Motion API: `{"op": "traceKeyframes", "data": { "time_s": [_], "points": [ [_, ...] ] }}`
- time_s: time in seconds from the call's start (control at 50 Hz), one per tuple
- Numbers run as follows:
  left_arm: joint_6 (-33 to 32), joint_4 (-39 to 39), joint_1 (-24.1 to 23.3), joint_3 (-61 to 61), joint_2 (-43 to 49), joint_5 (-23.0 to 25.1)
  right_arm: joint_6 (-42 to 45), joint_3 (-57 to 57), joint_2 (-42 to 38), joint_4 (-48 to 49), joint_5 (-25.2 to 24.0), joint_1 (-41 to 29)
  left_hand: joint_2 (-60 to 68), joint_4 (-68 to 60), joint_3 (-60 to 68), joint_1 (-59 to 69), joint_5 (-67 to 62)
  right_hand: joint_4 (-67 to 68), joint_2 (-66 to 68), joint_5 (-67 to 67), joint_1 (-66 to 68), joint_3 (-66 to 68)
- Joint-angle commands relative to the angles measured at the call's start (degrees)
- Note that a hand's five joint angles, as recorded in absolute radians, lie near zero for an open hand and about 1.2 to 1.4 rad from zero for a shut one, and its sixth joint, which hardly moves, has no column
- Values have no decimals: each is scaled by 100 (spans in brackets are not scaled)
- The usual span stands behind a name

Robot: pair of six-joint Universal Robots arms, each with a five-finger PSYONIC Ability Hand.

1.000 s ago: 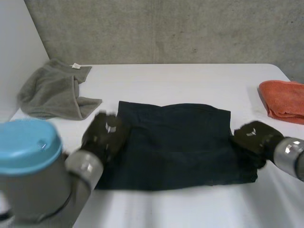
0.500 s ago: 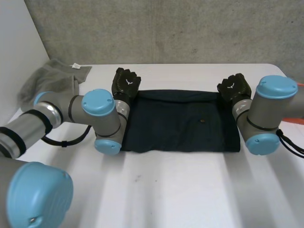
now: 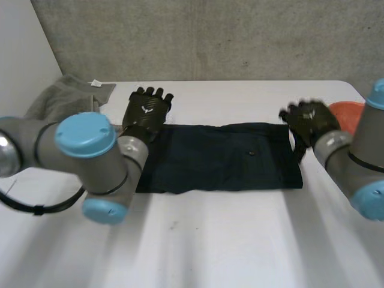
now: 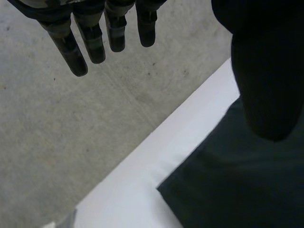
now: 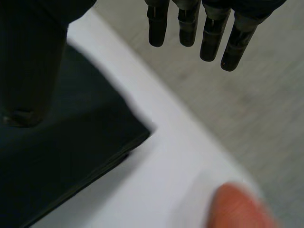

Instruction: Fold the laundry.

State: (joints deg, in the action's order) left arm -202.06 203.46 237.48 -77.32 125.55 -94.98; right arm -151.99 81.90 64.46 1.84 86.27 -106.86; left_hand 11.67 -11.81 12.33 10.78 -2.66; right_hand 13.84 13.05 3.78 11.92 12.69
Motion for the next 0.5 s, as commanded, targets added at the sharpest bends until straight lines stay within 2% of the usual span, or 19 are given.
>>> {"op": "traceKeyframes", "data": {
  "time_s": [0.02,0.2,0.24,0.26,0.28,0.4,0.5],
  "points": [
    [545,19,8,-1180,-751,41,-516,722,23,-273,-593,306,-167,181,-233,-78,266,919,998,925,1111,1034],
    [571,27,17,-1383,-707,41,-507,793,-644,580,-708,394,-167,181,-233,-78,266,1624,1703,1630,1816,1739],
    [563,27,17,-1365,-698,32,-489,731,-803,694,-725,394,-167,181,-233,-78,266,3032,3111,3038,3224,3147],
    [563,27,17,-1356,-698,32,-489,705,-829,738,-725,394,-167,181,-233,-78,266,4188,4267,4194,4380,4303],
    [563,27,17,-1356,-698,32,-481,653,-890,860,-708,411,-167,181,-233,-78,266,6592,6671,6598,6784,6707],
    [563,19,0,-1383,-768,32,-472,687,-777,976,-690,666,-167,181,-233,-78,266,6616,6695,6622,6808,6731],
    [563,-34,8,-1409,-865,5,-105,959,-234,888,-778,1122,-167,181,-233,-78,266,6616,6695,6622,6808,6731]
  ]
}}
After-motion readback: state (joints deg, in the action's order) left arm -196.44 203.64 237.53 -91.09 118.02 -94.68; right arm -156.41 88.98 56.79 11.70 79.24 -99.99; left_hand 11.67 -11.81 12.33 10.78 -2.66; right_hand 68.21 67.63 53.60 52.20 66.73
